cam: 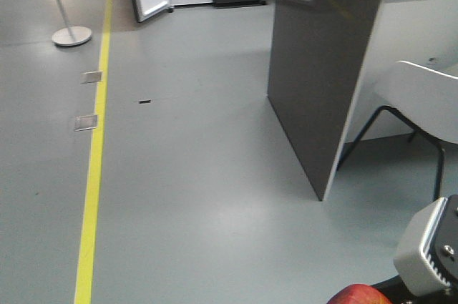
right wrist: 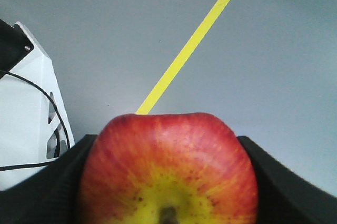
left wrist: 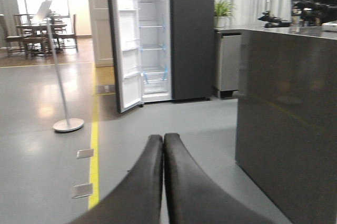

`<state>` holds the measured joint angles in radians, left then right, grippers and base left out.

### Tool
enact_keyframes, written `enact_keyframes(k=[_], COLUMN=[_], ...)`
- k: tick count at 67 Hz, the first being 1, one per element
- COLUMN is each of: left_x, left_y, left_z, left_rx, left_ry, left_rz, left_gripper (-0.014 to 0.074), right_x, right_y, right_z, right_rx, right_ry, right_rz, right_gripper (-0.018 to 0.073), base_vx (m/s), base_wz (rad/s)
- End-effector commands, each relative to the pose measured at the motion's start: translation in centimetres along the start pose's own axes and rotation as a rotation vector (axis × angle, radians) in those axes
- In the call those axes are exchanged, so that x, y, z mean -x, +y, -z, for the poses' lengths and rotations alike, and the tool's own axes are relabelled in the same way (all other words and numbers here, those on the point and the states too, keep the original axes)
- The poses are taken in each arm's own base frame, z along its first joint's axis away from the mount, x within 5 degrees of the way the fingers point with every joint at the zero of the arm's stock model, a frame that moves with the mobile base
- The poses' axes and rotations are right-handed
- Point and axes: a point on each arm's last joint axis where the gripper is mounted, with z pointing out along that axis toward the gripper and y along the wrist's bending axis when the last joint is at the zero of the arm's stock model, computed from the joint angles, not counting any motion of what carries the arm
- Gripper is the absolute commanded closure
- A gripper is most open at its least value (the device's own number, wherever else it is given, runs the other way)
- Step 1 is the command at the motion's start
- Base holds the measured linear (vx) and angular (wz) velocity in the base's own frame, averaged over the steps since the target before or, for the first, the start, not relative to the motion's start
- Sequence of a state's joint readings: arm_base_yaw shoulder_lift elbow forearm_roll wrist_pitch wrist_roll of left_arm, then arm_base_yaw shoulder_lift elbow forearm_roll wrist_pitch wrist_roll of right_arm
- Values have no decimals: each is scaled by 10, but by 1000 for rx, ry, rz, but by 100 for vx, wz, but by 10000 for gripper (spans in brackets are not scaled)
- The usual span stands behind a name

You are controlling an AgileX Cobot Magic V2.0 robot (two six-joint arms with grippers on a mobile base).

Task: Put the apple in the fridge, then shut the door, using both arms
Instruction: 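Drive the base away from the counter holding the apple in the right gripper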

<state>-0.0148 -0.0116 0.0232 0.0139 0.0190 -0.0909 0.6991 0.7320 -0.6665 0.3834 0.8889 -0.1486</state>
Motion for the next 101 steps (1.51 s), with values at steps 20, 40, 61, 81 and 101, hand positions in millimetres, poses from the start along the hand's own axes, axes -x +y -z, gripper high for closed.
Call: enact_keyframes(k=[20,40,61,81,101], left_x=[13,13,13,13,13], left_y=[-1,-1,-1,-1,-1], left_z=[2,2,2,2,2], left_rx=[-7,-7,-7,-7,-7], left_ry=[-104,-104,-104,-104,-104], left_rz=[11,11,11,11,11], left_gripper=[603,603,603,603,603], right_x=[11,11,11,11,11], right_y=[3,3,3,3,3], right_z=[6,6,6,6,6], right_rx=[10,10,10,10,10], right_ry=[-90,-90,-90,-90,-90], right_rz=[0,0,0,0,0], right_gripper=[400,400,400,400,400], base_vx=[7,8,9,11,13], base_wz=[32,28,15,7,1])
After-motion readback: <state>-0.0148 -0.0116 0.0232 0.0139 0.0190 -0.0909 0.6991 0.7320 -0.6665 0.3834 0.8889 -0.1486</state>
